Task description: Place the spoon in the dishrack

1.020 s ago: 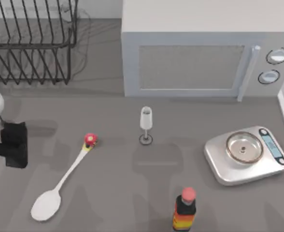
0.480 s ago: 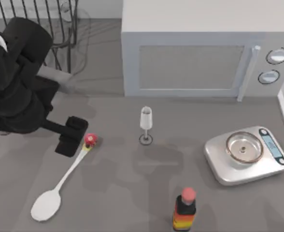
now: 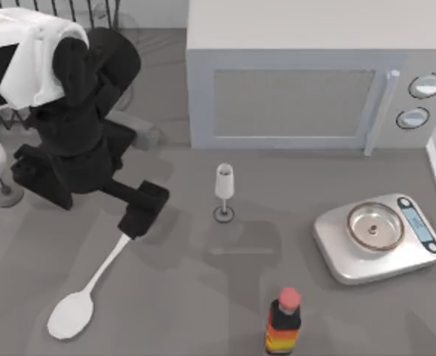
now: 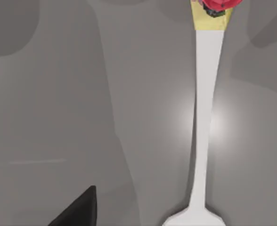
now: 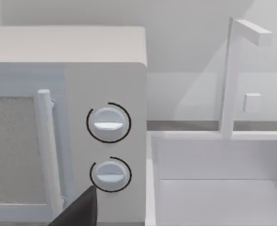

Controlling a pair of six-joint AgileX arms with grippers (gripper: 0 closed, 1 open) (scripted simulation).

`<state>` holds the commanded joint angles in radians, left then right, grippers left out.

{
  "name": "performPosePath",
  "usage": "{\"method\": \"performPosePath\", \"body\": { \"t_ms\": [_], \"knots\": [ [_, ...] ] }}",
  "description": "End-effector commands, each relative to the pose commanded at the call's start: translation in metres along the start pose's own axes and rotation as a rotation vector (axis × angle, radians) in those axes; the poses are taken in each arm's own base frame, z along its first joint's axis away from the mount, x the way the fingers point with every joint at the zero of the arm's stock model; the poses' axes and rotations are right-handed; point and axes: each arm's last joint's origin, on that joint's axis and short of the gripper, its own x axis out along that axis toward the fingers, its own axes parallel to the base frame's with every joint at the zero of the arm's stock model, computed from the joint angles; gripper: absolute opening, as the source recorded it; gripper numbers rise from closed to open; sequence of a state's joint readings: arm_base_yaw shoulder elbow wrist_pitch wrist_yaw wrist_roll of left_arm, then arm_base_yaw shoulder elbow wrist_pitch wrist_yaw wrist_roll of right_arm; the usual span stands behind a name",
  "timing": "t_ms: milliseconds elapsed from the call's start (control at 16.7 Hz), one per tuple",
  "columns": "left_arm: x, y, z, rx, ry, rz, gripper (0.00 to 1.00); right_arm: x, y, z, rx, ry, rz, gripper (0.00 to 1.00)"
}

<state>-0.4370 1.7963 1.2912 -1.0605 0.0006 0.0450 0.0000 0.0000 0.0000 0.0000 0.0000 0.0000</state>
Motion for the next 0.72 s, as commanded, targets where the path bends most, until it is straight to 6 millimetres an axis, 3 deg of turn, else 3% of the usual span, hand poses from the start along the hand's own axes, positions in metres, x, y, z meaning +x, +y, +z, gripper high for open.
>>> {"method": "performPosePath", "body": {
  "t_ms": [360,720],
  "knots": [
    [0.005,0.001,0.0,-0.003,0.002,0.0,1.0,0.0,0.0,0.0,0.0,0.0,0.0,1.0],
    [0.07,0.001,0.004,-0.001,-0.011,0.001,1.0,0.0,0.0,0.0,0.0,0.0,0.0,1.0]
  ]
}}
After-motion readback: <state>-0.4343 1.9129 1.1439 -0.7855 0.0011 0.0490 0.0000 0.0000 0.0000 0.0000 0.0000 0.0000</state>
